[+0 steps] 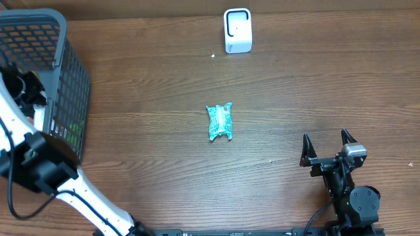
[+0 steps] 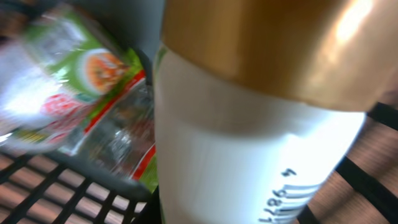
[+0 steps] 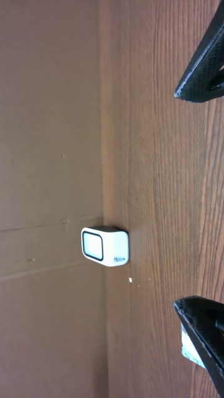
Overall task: Scan the item barcode
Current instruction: 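Reach the left gripper back into the basket and grasp the white tube, then carry the white tube out and place it left of the packet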
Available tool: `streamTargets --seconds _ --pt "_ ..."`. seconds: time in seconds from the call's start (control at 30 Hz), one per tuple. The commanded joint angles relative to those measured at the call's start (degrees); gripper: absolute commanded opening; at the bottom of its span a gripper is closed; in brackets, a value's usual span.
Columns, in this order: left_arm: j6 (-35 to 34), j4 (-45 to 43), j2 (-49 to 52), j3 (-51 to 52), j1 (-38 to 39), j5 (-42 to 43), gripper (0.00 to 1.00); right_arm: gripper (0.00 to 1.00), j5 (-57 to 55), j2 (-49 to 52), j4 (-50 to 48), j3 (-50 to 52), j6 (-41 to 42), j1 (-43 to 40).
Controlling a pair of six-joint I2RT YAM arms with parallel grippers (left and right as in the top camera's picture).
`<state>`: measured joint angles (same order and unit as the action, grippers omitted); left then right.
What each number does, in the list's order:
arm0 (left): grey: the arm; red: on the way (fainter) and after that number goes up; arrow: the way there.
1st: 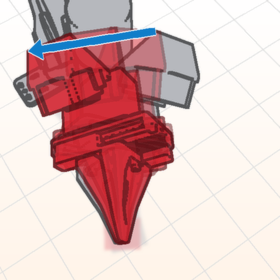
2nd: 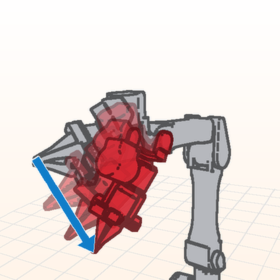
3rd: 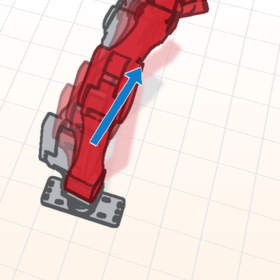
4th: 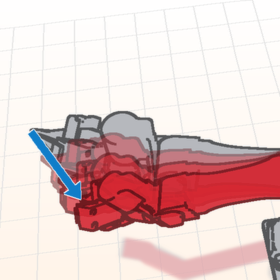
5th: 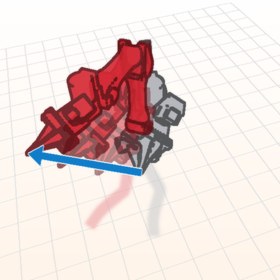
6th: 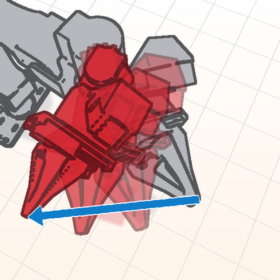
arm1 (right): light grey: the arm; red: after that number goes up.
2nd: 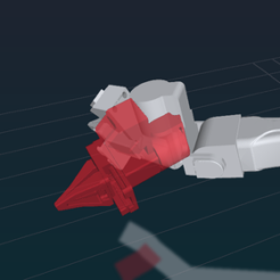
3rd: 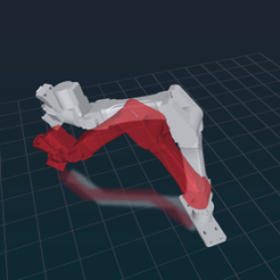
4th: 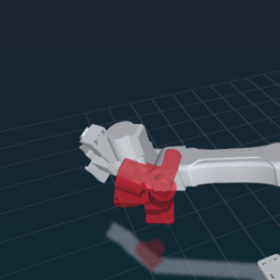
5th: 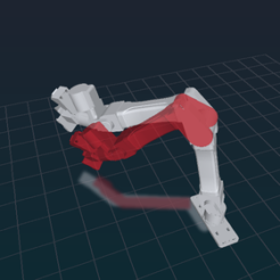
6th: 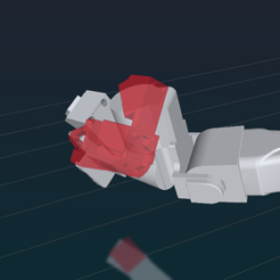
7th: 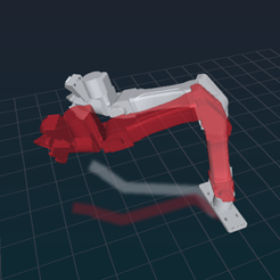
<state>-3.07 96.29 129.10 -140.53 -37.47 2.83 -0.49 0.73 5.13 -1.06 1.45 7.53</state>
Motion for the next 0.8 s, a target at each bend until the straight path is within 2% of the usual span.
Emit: streamTargets --seconds 0.0,0.3,0.47,0.53,0.77 --pt "-2.01 0.48 -10.34 -2.95 0.48 1.42 0.04 1.00 -0.74 -0.57 -0.48 0.59 -0.22 0.13" --pt "-2.10 0.52 -25.09 -2.93 0.96 1.90 0.04 1.00 -0.74 -0.57 -0.48 0.59 -0.22 0.13" --pt "-2.08 0.50 -32.37 -2.86 4.02 1.73 0.04 1.00 -0.74 -0.57 -0.48 0.59 -0.22 0.13" --pt "-1.88 0.52 -34.45 -2.82 6.56 1.73 0.04 1.00 -0.74 -0.57 -0.48 0.59 -0.22 0.13" --pt "-0.76 0.28 -36.72 2.47 23.80 7.61 0.04 1.00 -0.74 -0.57 -0.48 0.59 -0.22 0.13"
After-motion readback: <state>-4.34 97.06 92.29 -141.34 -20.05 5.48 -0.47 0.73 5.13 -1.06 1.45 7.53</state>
